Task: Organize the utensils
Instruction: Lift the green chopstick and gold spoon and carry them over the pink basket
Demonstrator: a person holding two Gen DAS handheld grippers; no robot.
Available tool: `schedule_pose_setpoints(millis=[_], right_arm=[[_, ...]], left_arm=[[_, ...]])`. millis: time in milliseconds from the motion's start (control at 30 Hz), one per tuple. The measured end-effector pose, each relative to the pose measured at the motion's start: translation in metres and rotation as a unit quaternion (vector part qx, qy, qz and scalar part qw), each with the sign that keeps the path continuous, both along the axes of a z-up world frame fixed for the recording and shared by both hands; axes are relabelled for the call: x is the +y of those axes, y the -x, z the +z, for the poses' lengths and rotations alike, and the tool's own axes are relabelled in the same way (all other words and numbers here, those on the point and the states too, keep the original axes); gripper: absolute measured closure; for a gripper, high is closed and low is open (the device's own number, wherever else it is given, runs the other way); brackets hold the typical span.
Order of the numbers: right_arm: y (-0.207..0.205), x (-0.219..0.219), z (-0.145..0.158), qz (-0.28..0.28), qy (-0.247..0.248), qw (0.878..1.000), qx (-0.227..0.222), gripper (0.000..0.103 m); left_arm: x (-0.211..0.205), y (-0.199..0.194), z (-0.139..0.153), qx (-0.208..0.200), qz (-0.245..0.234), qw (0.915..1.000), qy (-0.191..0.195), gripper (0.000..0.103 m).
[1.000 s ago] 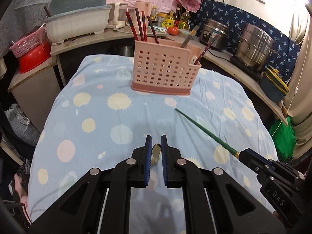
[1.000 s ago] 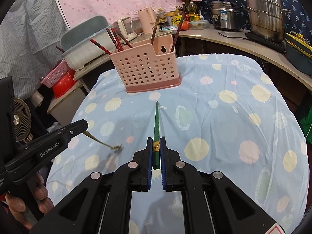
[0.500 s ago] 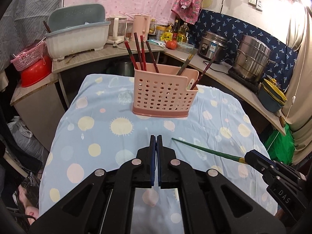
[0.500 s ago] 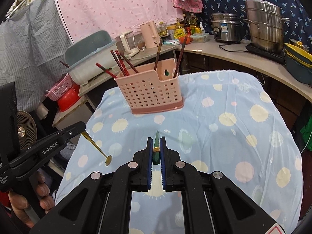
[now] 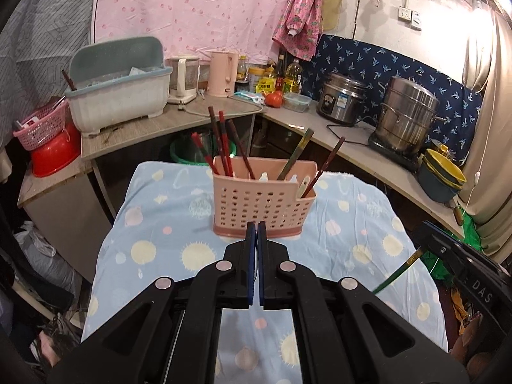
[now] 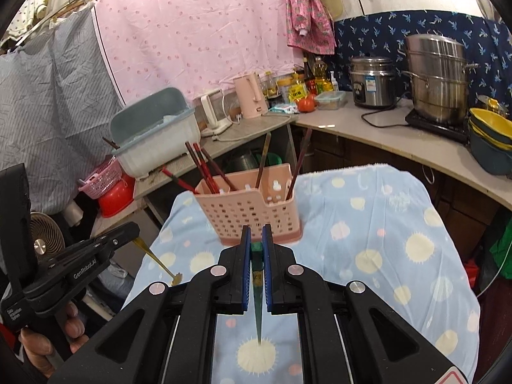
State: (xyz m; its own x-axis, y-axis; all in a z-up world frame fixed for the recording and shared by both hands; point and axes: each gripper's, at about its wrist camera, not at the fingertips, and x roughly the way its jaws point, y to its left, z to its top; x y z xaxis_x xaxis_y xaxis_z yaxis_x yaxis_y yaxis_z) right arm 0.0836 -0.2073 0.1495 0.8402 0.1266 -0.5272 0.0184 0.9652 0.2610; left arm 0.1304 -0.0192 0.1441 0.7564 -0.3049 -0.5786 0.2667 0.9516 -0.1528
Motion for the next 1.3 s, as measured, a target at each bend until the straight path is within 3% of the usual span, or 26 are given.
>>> schedule_pose_setpoints(millis=[200, 500, 733, 967, 1300], right_arm=[[-0.025, -0.002, 0.028, -0.004, 0.006, 1.000, -0.025, 0.096], [-0.083, -0.016, 0.082, -0.026, -0.033, 0.995, -0.088, 0.096], [-0.120, -0.020, 0.113, -0.048, -0.047, 0.989, -0.135, 0.096], [-0.163, -0.027, 0.099, -0.069, -0.070, 0.986, -0.134, 0.096], [-0.196, -0.010, 0.043, -0.053, -0.048, 0.995, -0.069, 0.095]], left_arm=[[-0.006, -0.023, 0.027, -0.022, -0.009, 0.9997, 0.009, 0.102], [-0.020, -0.067, 0.068, -0.065, -0.009, 0.9977, 0.012, 0.102], [-0.022, -0.105, 0.084, -0.078, -0.008, 0.9965, 0.027, 0.102], [-0.021, -0.136, 0.065, -0.061, -0.002, 0.9977, 0.028, 0.102], [-0.021, -0.159, 0.018, -0.017, 0.005, 0.9996, 0.023, 0.102]])
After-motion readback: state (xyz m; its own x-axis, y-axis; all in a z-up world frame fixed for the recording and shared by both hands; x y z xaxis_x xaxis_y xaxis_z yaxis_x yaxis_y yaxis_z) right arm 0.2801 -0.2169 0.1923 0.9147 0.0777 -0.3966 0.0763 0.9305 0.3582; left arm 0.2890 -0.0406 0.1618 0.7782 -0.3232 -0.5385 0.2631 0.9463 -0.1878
